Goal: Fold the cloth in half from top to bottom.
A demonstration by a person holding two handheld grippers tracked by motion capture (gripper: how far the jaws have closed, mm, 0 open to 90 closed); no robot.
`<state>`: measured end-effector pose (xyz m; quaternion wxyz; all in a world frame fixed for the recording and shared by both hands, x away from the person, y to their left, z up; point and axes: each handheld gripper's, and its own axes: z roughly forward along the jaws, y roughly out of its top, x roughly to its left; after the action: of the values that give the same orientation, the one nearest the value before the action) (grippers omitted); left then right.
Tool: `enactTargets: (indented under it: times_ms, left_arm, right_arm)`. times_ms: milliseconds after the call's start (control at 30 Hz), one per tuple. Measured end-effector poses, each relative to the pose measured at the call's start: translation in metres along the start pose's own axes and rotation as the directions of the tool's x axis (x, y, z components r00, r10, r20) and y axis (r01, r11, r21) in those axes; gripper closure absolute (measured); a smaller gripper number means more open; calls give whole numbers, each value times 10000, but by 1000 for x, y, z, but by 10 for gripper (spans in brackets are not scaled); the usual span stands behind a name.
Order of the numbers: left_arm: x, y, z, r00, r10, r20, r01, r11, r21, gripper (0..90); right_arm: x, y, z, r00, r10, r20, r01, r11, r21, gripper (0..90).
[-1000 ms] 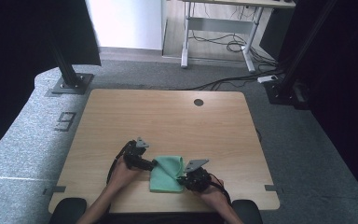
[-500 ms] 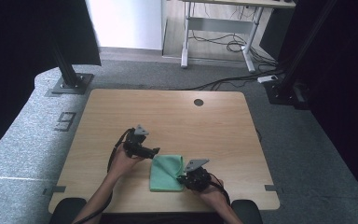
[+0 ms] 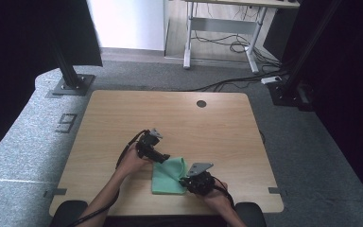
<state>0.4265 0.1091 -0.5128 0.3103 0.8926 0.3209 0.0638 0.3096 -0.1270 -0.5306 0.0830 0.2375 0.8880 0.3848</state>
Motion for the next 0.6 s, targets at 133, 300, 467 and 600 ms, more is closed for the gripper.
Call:
enactTargets:
  times_ms: [133, 300, 467, 600]
  left_arm:
    - [-2, -6, -5, 9997, 111, 197, -112, 9999, 57, 62]
    - [-5, -16, -10, 9993, 202, 305, -205, 9998, 85, 62]
    - [-6, -25, -13, 9991, 259, 327, -263, 9996, 103, 61]
    - [-7, -27, -17, 9989, 330, 323, -331, 9995, 15, 61]
  right_arm:
    - [2, -2, -6, 10000, -32, -1, 32, 10000, -70, 756]
    - [1, -6, -16, 9998, 158, 135, -154, 9995, -269, 610]
    - [-5, -11, -31, 9985, 327, 431, -304, 9981, -545, 564]
    - [-15, -11, -38, 9947, 707, 751, -655, 9955, -689, 528]
